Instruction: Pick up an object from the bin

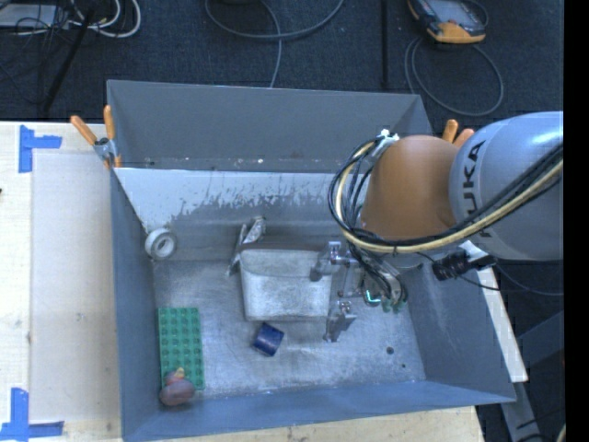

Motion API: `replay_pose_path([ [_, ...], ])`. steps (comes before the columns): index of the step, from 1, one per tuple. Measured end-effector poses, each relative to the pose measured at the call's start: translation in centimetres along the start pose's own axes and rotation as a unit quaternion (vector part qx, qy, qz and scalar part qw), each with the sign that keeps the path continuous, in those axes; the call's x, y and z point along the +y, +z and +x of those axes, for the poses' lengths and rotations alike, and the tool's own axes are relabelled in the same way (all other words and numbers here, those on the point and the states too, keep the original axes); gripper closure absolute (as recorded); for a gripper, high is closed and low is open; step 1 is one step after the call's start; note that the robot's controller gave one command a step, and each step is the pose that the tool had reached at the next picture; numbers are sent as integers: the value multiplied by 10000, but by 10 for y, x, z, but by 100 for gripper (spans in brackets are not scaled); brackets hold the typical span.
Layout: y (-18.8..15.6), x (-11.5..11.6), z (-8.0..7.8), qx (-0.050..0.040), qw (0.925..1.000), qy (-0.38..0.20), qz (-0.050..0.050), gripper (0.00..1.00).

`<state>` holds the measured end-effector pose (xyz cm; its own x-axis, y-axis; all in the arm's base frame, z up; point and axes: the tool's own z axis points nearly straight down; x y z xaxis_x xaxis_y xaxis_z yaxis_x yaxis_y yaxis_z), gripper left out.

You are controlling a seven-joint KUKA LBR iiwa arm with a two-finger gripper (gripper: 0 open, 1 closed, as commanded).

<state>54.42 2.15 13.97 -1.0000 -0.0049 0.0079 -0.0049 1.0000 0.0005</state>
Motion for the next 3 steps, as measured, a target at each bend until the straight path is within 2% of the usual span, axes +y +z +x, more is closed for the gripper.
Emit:
replay_pose_path([
  [1,33,41,-3,-172,9955,-927,13,0],
  [2,33,43,-1,-107,9955,-940,6,100],
  [3,-73,43,10,-73,9792,-2026,12,100],
])
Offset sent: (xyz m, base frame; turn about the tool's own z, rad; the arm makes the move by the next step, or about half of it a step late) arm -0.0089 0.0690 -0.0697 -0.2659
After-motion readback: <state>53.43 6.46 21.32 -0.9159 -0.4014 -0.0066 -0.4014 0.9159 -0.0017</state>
